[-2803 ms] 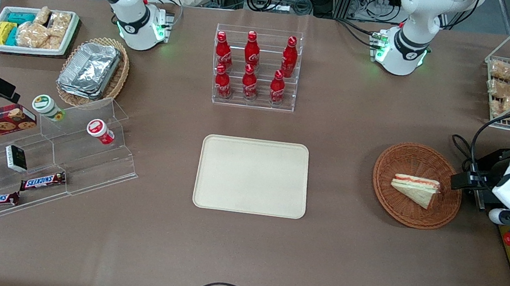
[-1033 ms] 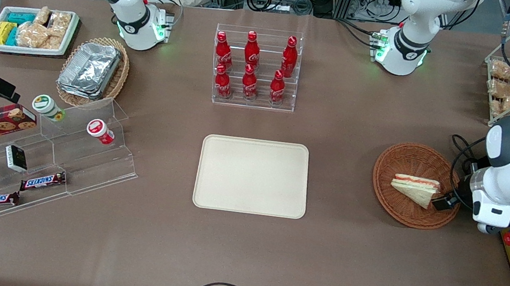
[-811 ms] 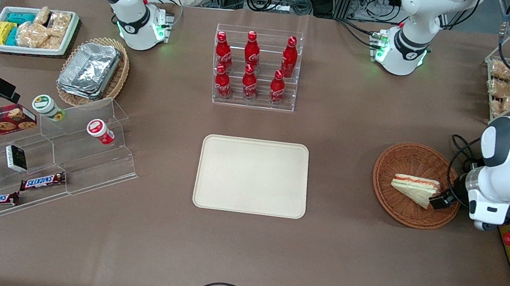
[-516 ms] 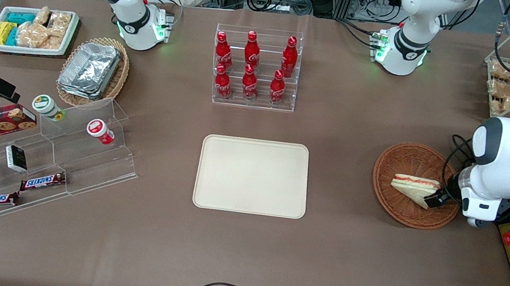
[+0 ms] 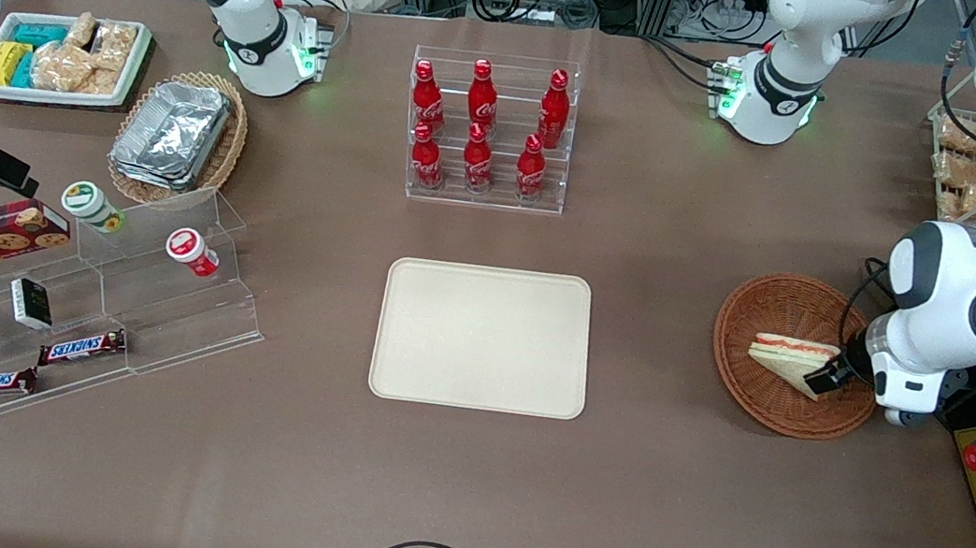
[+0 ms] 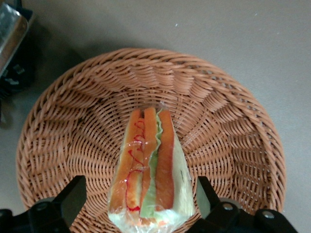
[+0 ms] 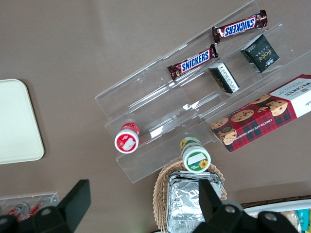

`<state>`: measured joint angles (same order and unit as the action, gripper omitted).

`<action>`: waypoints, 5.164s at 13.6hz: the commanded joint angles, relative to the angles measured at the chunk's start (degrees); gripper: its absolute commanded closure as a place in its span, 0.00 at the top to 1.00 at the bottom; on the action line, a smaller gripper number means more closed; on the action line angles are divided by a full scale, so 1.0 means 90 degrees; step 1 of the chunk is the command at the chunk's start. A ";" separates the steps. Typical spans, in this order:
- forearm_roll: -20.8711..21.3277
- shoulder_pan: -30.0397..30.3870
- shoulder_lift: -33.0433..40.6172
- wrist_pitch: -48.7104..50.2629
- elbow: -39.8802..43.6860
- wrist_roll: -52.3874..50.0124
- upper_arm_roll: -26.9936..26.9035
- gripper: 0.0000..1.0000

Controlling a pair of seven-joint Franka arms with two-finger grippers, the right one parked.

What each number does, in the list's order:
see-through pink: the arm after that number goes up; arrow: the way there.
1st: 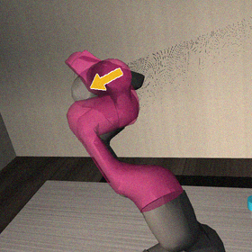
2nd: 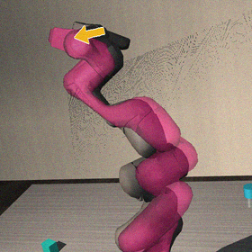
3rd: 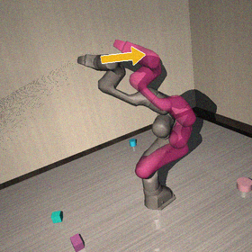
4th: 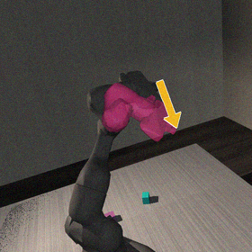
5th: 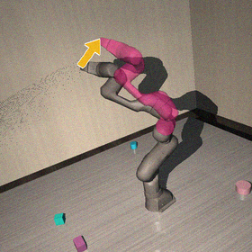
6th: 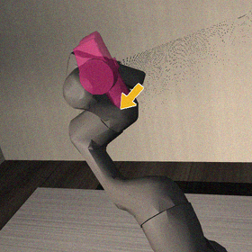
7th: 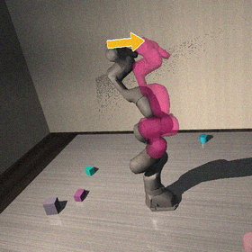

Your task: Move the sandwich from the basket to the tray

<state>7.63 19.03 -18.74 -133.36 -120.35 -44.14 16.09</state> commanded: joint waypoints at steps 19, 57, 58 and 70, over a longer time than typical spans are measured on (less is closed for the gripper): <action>0.0031 -0.0589 0.0168 0.4453 0.3573 0.1525 0.0301 0.00; 0.0090 -0.4030 -0.2197 0.3596 0.4818 0.1564 0.0146 1.00; 0.0099 -0.3999 -0.1895 0.3549 0.4537 0.1497 0.0136 1.00; 0.0031 -0.2644 0.1096 0.4346 0.3125 0.2029 -0.0079 1.00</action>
<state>7.95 -9.10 -9.11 -98.32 -94.87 -29.75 15.27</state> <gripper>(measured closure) 0.000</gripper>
